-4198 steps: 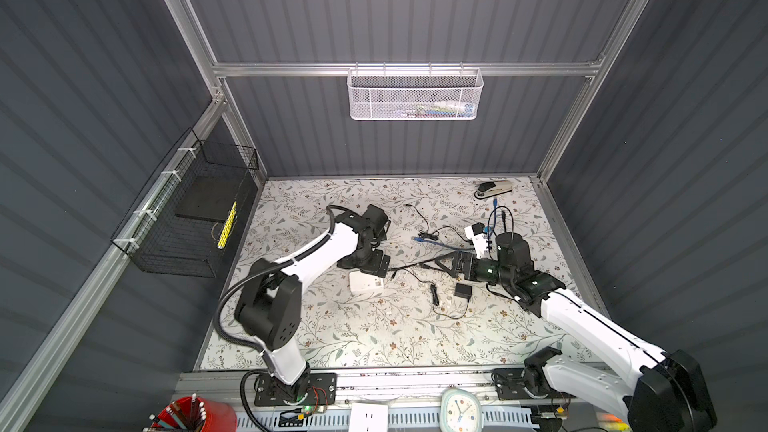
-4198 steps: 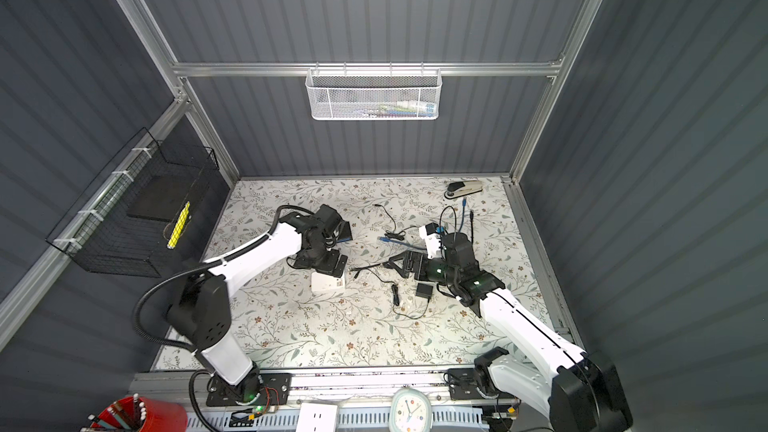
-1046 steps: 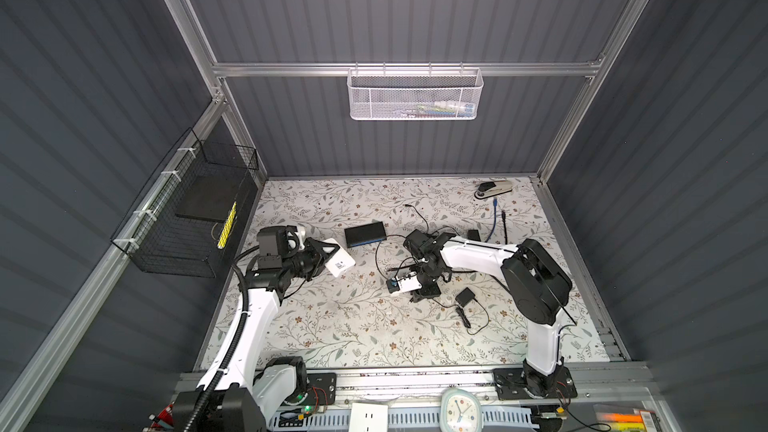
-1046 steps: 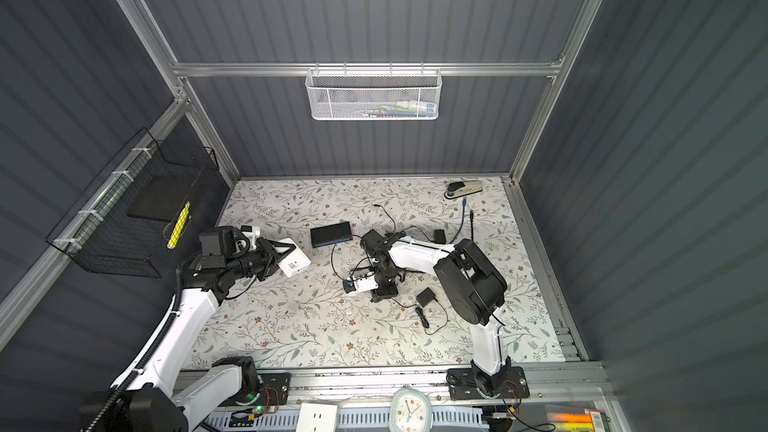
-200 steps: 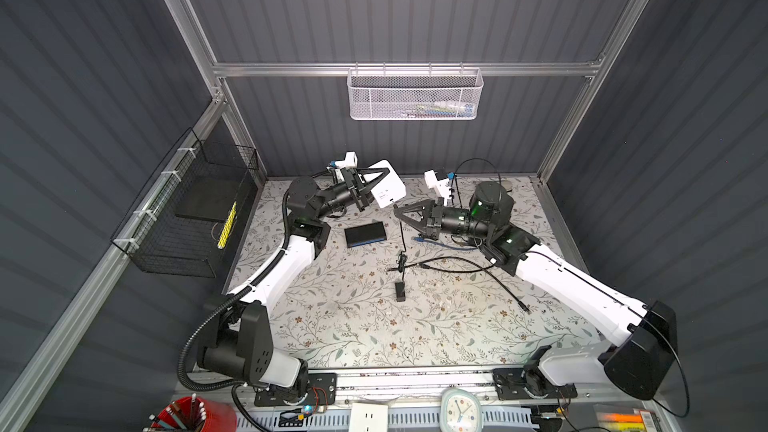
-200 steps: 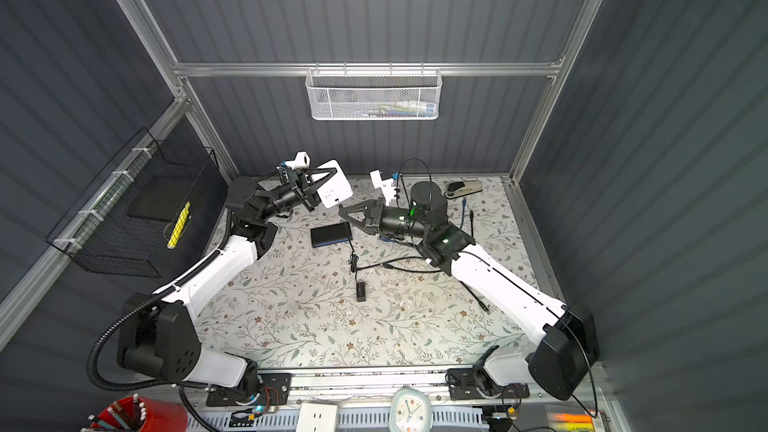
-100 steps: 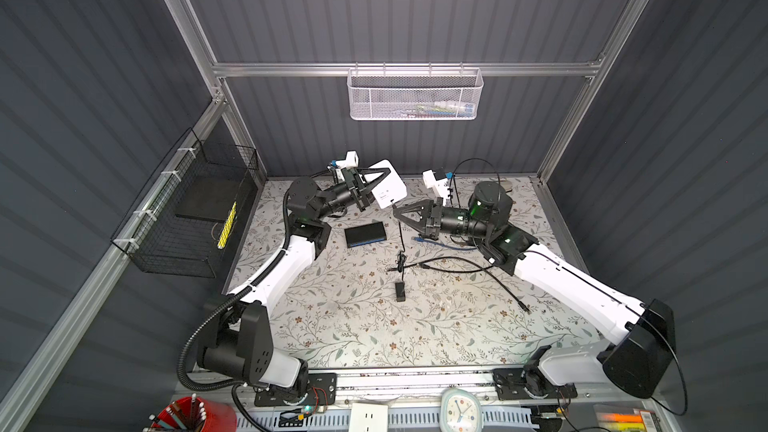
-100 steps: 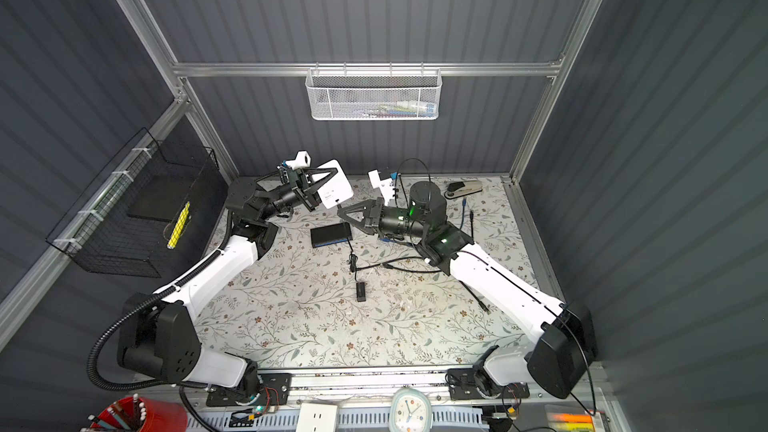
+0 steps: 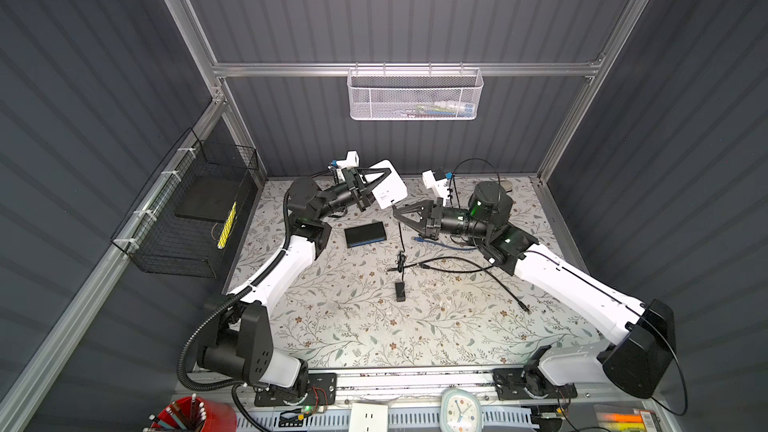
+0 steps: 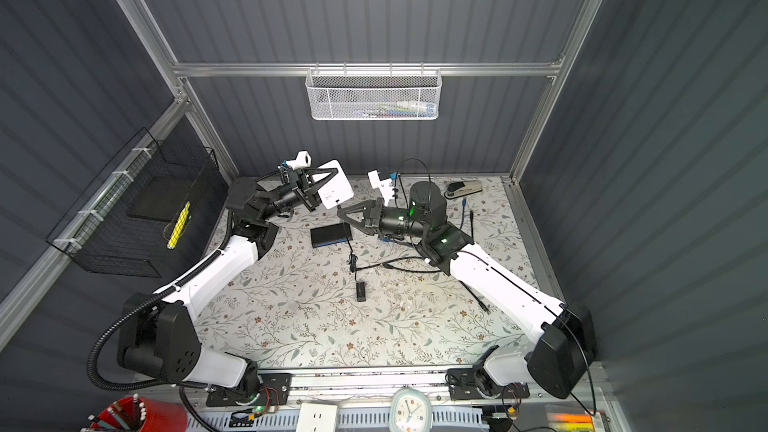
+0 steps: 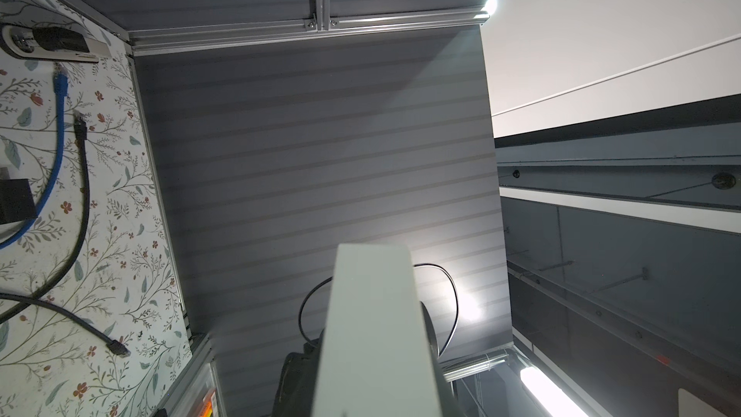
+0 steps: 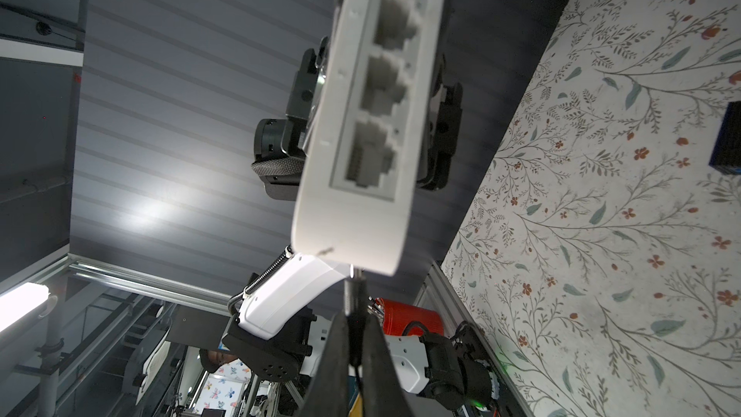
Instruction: Insert the plug into the switch port
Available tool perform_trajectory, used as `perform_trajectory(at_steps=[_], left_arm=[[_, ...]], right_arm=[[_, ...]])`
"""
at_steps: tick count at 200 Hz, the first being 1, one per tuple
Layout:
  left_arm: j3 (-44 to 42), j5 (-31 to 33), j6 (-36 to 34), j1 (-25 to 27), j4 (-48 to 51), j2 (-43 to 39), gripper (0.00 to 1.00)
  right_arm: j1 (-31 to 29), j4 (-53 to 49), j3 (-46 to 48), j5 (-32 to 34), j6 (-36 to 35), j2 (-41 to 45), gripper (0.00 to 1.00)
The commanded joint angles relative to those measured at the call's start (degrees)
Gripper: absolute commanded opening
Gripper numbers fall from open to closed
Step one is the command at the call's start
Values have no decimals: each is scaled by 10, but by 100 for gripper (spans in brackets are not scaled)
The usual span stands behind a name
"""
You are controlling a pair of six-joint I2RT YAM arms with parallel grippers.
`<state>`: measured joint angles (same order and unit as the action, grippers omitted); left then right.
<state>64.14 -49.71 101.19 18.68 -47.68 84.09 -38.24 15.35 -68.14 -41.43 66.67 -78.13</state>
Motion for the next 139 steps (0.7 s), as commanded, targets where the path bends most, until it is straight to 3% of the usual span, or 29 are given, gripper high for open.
perform_trajectory(at_steps=[1,107,139], left_arm=[[13,-37,-4,10,-28,-14,0],[17,-59,-26,10,-13,-26,0],[50,-103,-130,10,134,-45,0]], right_arm=[[8,19,4,11,0,15,0],[14,20,6,8,14,12,0],[17,14,6,3,41,7,0]])
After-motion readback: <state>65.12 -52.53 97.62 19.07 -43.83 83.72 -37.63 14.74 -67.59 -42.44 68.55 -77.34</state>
